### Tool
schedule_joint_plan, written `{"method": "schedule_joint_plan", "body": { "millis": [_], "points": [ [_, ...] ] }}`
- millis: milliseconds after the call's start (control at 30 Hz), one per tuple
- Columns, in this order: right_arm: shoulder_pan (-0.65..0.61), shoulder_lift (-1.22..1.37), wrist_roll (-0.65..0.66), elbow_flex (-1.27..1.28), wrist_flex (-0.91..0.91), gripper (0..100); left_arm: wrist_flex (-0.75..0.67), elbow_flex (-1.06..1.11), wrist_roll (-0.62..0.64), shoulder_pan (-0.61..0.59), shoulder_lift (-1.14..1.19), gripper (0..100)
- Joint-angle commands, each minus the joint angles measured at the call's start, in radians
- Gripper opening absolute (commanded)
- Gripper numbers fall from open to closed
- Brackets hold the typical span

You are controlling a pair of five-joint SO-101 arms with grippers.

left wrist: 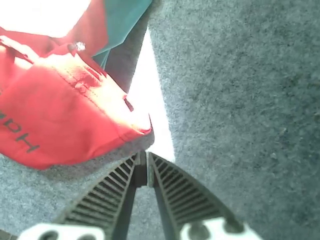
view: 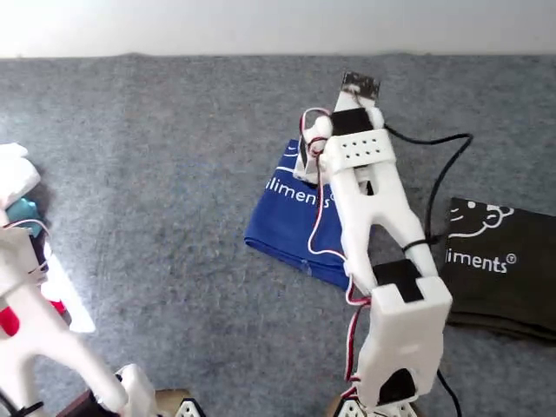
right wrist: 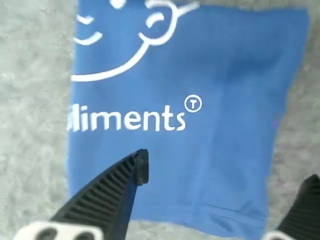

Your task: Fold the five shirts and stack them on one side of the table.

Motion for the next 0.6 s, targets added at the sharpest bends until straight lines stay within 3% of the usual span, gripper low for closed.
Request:
{"method": "schedule_joint_plan", "body": {
  "millis": [0, 333, 567],
  "points": [
    [-0.008, 0.065, -0.054, -0.018, -0.064, 42.6, -0.009, -0.007, -0.012, 0.002, -0.003, 2],
    [0.021, 0.289, -0.055, -0.020, -0.223, 34.4, -0.009, -0.007, -0.014, 0.002, -0.003, 2],
    [0.038, 0.321, -0.051, -0.058, -0.193, 25.8, -0.011, -0.007, -0.054, 0.002, -0.003, 2]
  ]
}}
